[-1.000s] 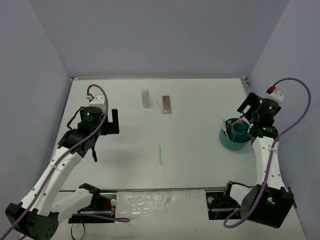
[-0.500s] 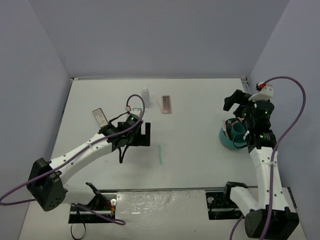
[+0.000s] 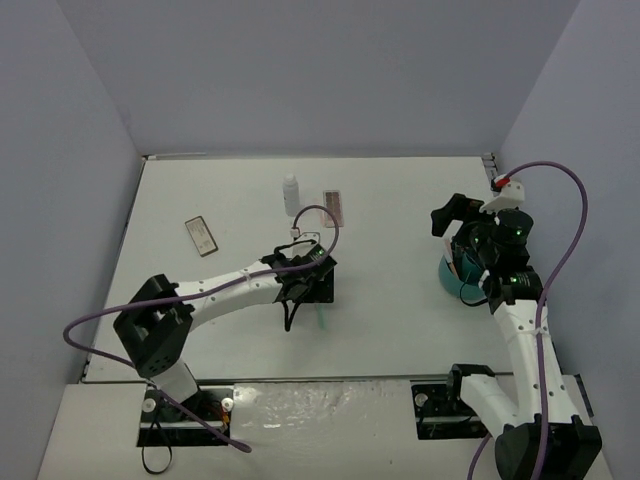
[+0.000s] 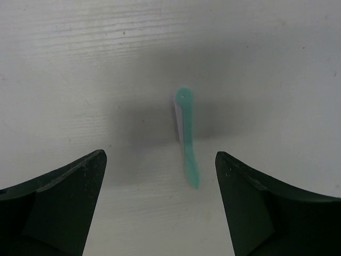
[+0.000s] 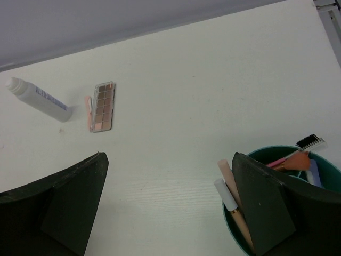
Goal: Organize the makeup
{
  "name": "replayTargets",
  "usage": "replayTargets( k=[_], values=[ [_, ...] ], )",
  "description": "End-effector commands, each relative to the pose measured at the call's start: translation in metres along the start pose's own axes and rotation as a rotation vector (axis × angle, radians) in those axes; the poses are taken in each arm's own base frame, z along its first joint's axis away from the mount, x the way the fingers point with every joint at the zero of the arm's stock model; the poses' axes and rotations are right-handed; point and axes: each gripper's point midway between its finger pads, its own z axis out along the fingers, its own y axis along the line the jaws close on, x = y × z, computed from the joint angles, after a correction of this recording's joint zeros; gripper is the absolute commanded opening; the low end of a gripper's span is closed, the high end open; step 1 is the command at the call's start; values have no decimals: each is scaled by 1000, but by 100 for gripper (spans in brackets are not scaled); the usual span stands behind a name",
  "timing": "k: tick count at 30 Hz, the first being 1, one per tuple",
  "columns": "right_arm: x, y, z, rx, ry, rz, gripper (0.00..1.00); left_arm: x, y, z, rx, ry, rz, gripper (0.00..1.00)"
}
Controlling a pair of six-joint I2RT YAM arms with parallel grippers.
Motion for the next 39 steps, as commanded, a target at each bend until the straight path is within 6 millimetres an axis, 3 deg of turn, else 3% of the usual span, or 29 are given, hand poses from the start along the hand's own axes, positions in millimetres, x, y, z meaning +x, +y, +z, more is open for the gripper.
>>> replayTargets(
  k=[1,6,13,16,19,23,25,29,34,39],
  values=[
    [-19,14,-3,-45,-78,-52,100,-16,-23,0,16,-41,-54,69],
    [-16,15,-4,-46,-74,-67,100,-2,-27,15,13,8,-44,58],
    [-12,12,-3,-34,-68,-70,100,19,-29,30,-9,61,-15,52],
    [-10,20,-3,-57,-63,-79,100,25,-28,35,-15,76,-6,47],
    [-9,21,-3,-58,-61,-81,100,30,-27,38,-22,86,-1,36],
    [-11,23,-5,-71,-63,-82,100,31,-24,36,-22,81,6,6],
    [-11,27,-6,-91,-58,-81,100,24,-25,29,-13,56,18,0],
    [-10,50,-11,-203,-24,-74,100,-4,-37,9,45,-49,73,0],
    [0,88,-16,-395,49,-35,99,-48,-52,-34,192,-261,171,0],
    [2,136,-29,-632,107,31,96,-93,-72,-93,372,-519,297,0]
  ],
)
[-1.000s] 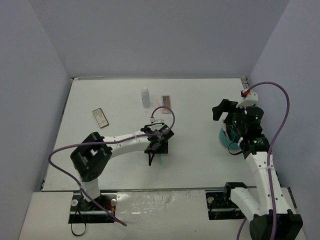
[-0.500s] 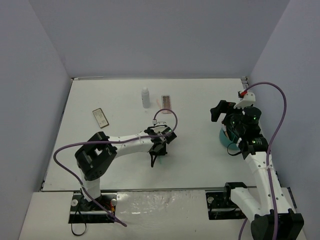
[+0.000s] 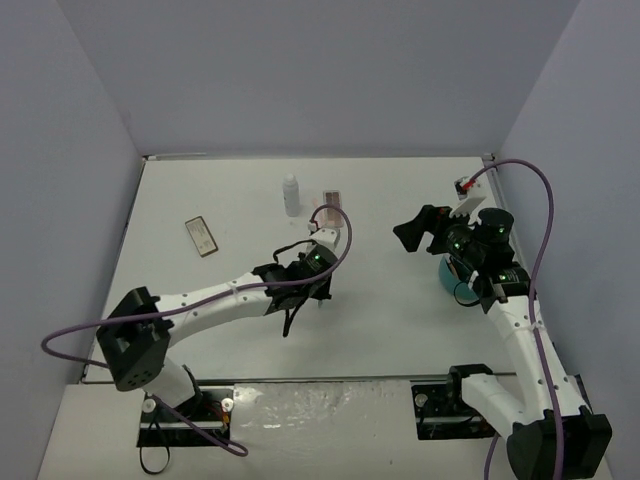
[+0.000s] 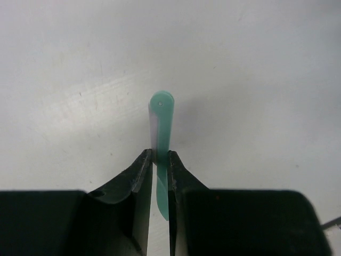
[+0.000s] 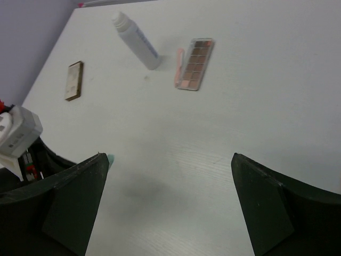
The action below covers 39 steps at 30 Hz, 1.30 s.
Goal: Organize the makeup
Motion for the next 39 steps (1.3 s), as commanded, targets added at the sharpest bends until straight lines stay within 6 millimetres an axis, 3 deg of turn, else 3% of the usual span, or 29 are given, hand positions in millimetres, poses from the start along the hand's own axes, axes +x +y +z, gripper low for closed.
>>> replayTargets(
  k=[1,6,16,26,35,39],
  values=[
    [-30,70,-1,-317,-39,11,95,-98,-37,-57,203,-384,136,0],
    [-35,108,0,-429,-30,19,89,-127,-54,-92,313,-542,213,0],
    [-24,142,16,-504,-18,54,76,-148,-75,-123,424,-658,273,0],
    [-16,141,27,-468,6,60,54,-159,-76,-139,443,-718,259,0],
    [-7,146,32,-476,35,50,38,-162,-76,-141,443,-734,255,0],
    [-9,145,32,-462,22,38,15,-160,-76,-137,440,-721,255,0]
  ],
)
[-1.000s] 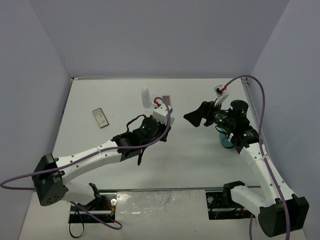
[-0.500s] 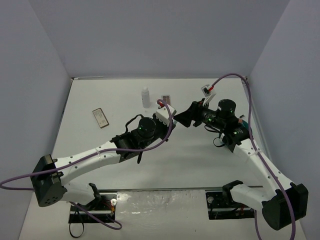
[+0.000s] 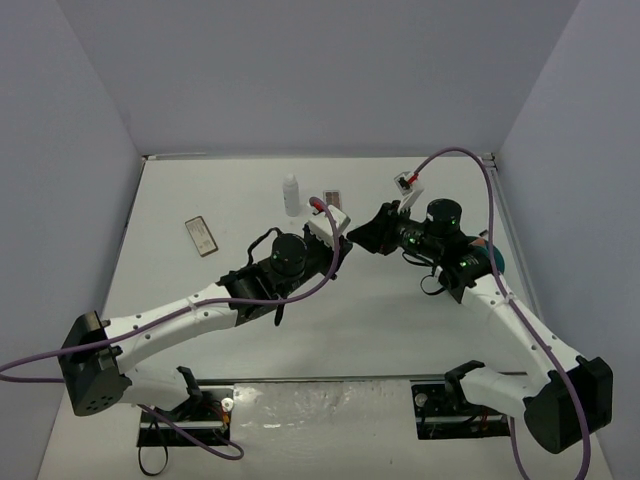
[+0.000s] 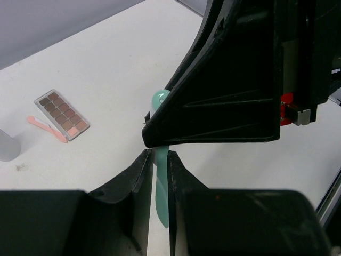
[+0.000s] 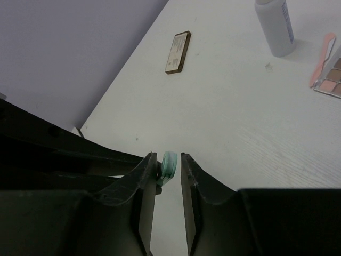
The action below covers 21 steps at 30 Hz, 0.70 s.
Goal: Organize the makeup
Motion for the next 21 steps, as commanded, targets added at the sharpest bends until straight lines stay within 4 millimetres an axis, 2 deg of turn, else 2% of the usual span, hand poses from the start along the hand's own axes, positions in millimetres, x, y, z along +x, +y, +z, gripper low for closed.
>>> replayTargets(
  k=[1,3,6,12,14,15,19,21],
  values=[
    [-34,18,-2,-35,-105,-91,8,-48,-8,-7,29,-143,-18,0],
    [-36,16,-3,-18,-113,-102,0,-44,-8,-6,24,-129,-24,1],
    [-40,11,-9,29,-134,-125,0,-34,-3,-5,-6,-96,-41,14],
    [-54,-22,-27,252,-189,-191,0,-18,15,-11,-104,-27,-66,77],
    [-64,-31,-40,337,-226,-219,0,-7,29,-18,-162,24,-75,91],
    [-70,-41,-53,423,-252,-238,0,-12,33,-22,-181,28,-95,96],
    [-88,-74,-95,681,-318,-271,0,5,78,-48,-324,156,-133,97],
    [-91,-92,-117,805,-331,-269,0,2,99,-65,-382,169,-186,97]
  ],
)
